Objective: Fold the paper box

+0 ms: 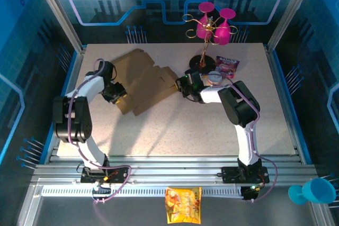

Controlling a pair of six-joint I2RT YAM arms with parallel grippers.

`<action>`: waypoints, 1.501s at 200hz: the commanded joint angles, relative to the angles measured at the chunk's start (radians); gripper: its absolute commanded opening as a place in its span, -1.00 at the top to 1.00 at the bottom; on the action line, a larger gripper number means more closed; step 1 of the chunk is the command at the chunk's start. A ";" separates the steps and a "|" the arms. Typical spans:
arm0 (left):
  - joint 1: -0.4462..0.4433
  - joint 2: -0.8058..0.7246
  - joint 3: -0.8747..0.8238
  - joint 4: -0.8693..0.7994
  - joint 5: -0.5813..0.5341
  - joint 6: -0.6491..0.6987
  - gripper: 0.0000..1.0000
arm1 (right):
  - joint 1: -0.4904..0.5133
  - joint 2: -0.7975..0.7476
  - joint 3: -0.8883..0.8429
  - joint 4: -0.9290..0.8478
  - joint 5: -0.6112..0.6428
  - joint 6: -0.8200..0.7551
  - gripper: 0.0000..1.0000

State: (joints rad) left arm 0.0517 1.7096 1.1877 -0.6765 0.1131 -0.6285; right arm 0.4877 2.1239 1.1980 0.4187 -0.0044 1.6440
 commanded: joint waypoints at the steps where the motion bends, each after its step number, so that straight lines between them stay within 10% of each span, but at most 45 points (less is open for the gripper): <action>1: 0.003 -0.128 -0.027 -0.021 0.088 -0.160 0.18 | 0.019 -0.098 -0.015 0.004 0.054 0.068 1.00; 73: -0.125 -0.567 -0.446 0.285 0.056 -0.932 -0.66 | 0.061 -0.250 0.024 -0.255 0.069 0.232 1.00; 160: -0.124 -0.602 -0.654 0.516 -0.003 -1.132 -0.84 | 0.042 -0.311 0.040 -0.402 0.002 0.278 1.00; 211: -0.084 -0.504 -0.670 0.681 -0.075 -1.117 -0.35 | 0.025 -0.347 0.058 -0.518 -0.043 0.278 1.00; 238: -0.079 -0.476 -0.608 0.678 -0.088 -1.117 1.00 | 0.021 -0.361 0.071 -0.556 -0.067 0.250 1.00; 249: -0.079 -0.484 -0.574 0.630 -0.073 -1.137 1.00 | 0.012 -0.369 0.093 -0.583 -0.079 0.180 0.99; 276: -0.082 -0.569 -0.429 0.346 -0.075 -1.177 1.00 | -0.026 -0.453 0.178 -0.714 -0.066 -0.155 -0.01; 300: -0.079 -0.609 -0.268 0.127 -0.084 -1.173 1.00 | -0.015 -0.618 0.173 -0.715 0.051 -0.573 -0.13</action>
State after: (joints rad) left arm -0.0299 1.1637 0.7650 -0.2707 0.0437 -1.7828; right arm 0.4706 1.7069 1.3304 -0.2367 -0.0521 1.5490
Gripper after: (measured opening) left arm 0.056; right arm 0.560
